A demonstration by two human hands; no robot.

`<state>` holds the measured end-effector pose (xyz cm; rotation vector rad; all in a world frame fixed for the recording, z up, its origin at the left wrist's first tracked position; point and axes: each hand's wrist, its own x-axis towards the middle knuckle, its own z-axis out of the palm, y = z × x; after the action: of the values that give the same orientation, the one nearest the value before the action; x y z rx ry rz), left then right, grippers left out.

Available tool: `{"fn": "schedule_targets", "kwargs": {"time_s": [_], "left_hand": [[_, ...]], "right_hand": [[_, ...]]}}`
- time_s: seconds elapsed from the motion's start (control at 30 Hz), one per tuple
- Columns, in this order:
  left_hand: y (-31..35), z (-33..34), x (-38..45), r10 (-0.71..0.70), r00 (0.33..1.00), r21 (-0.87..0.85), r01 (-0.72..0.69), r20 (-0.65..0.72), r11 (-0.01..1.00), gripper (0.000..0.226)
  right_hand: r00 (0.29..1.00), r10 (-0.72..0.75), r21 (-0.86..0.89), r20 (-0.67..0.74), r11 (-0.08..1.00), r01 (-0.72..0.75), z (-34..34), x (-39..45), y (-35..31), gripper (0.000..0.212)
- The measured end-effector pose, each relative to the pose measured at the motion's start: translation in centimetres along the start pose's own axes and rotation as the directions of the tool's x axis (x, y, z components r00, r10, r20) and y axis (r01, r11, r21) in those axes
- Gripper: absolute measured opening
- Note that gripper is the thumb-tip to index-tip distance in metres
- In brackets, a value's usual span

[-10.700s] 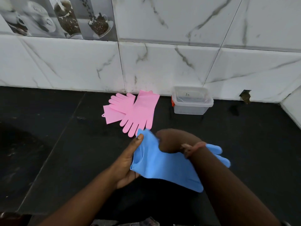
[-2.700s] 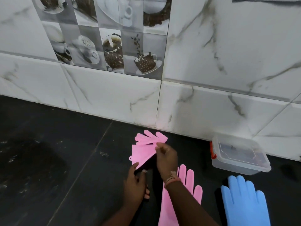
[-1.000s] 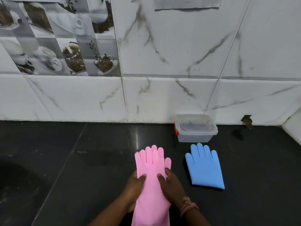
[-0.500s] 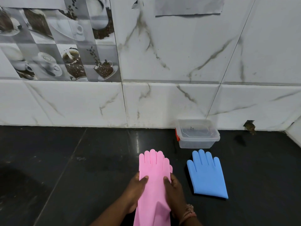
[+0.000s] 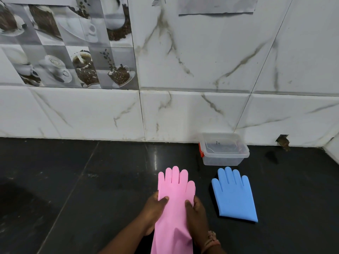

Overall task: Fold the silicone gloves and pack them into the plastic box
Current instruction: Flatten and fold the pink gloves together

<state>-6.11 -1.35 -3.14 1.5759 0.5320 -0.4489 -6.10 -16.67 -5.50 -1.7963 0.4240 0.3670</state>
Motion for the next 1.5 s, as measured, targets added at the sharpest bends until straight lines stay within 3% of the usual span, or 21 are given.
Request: {"fn": "schedule_targets", "kwargs": {"time_s": [0.33, 0.53, 0.6, 0.7, 0.8, 1.07, 1.23, 1.37, 1.5], "left_hand": [[0.6, 0.8, -0.3, 0.124, 0.989, 0.29, -0.097, -0.077, 0.952, 0.042], [0.0, 0.0, -2.4, 0.146, 0.972, 0.141, -0.12, -0.186, 0.983, 0.037], [-0.9, -0.6, -3.6, 0.092, 0.978, 0.049, -0.084, -0.187, 0.995, 0.028], [-2.5, -1.1, -5.1, -0.007, 0.99, 0.027, 0.011, -0.144, 1.0, 0.027], [-4.9, -1.7, -6.4, -0.096, 0.99, 0.086, 0.105, -0.105, 0.991, 0.028], [-7.7, -2.1, -7.7, 0.022, 0.98, 0.197, 0.018, -0.197, 0.98, 0.022], [-8.2, -2.1, -8.3, -0.002, 0.981, 0.232, 0.047, -0.192, 0.971, 0.017], [-8.6, -2.6, -8.3, 0.096, 0.975, 0.496, 0.017, -0.202, 0.868, 0.019], [-8.3, -3.0, -8.3, 0.163, 0.974, 0.702, -0.008, -0.154, 0.712, 0.031]], "right_hand": [[0.987, 0.127, -0.002, 0.101, 0.992, -0.127, -0.6, -0.1, -1.2, 0.051], [0.968, 0.163, -0.082, 0.19, 0.985, -0.15, -2.3, -2.2, -2.8, 0.074], [0.952, 0.23, -0.161, 0.202, 0.967, -0.199, -3.1, -3.4, -2.5, 0.071], [0.925, 0.295, -0.261, 0.238, 0.937, -0.232, -3.6, -5.0, -1.5, 0.049], [0.93, 0.258, -0.353, 0.261, 0.922, -0.157, -3.8, -6.3, -0.5, 0.024], [0.983, 0.142, -0.286, 0.113, 0.953, -0.105, -3.8, -7.4, 1.9, 0.011], [0.993, 0.113, -0.254, 0.039, 0.962, -0.099, -3.7, -7.2, 3.6, 0.006], [1.0, 0.013, -0.403, 0.008, 0.915, -0.008, -3.0, -7.4, 4.1, 0.008], [0.995, -0.101, -0.648, 0.023, 0.756, 0.092, -2.6, -7.8, 4.4, 0.008]]}}
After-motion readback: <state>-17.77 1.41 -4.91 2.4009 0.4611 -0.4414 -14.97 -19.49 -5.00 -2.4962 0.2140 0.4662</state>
